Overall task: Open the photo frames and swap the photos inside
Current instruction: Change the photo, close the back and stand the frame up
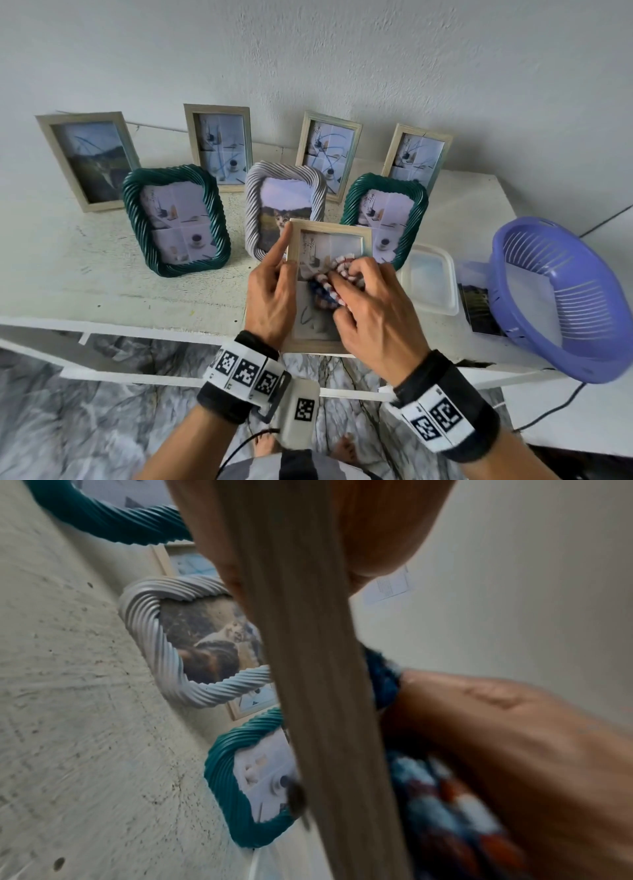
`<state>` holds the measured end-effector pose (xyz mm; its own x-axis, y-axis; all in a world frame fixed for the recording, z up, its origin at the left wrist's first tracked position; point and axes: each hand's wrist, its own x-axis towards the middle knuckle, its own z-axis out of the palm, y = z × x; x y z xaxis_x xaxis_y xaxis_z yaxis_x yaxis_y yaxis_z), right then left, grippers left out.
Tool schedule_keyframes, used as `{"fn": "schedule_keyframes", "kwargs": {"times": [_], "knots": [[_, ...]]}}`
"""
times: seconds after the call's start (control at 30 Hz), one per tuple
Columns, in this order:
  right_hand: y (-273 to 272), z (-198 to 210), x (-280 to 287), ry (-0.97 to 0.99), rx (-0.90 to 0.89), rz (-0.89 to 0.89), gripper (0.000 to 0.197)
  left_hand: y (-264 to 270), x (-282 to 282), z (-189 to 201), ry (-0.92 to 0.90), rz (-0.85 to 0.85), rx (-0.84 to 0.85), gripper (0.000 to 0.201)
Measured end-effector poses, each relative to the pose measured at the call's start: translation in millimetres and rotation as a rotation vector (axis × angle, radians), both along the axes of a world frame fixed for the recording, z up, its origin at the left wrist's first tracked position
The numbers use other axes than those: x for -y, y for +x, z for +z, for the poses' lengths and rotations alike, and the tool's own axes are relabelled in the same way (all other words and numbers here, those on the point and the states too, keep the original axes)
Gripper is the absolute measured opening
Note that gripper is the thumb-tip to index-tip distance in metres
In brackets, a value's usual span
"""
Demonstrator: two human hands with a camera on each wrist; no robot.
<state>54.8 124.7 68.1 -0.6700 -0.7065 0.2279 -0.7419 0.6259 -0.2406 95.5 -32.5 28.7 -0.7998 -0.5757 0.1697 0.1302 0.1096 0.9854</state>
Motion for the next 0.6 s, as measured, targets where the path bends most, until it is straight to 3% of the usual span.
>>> {"fn": "schedule_keyframes", "kwargs": {"times": [0.17,0.37,0.5,0.6], "knots": [[18.5,1.6,-4.8,0.058,0.087,0.275,0.026,-1.3,2.6,4.6,-0.003,-0.049,0.021,0.051],[-4.7,7.3,-6.2,0.065,-0.021,0.093,0.035,-3.8,6.8,3.8,0.017,-0.018,0.011,0.049],[15.3,3.6,0.4,0.089,0.033,0.292,0.026,-3.4,5.3,6.1,0.007,-0.049,0.034,0.049],[3.5,4.0,-13.2,0.138,0.003,0.293,0.03,0.9,2.3,-0.6,0.03,-0.029,0.053,0.051]]}}
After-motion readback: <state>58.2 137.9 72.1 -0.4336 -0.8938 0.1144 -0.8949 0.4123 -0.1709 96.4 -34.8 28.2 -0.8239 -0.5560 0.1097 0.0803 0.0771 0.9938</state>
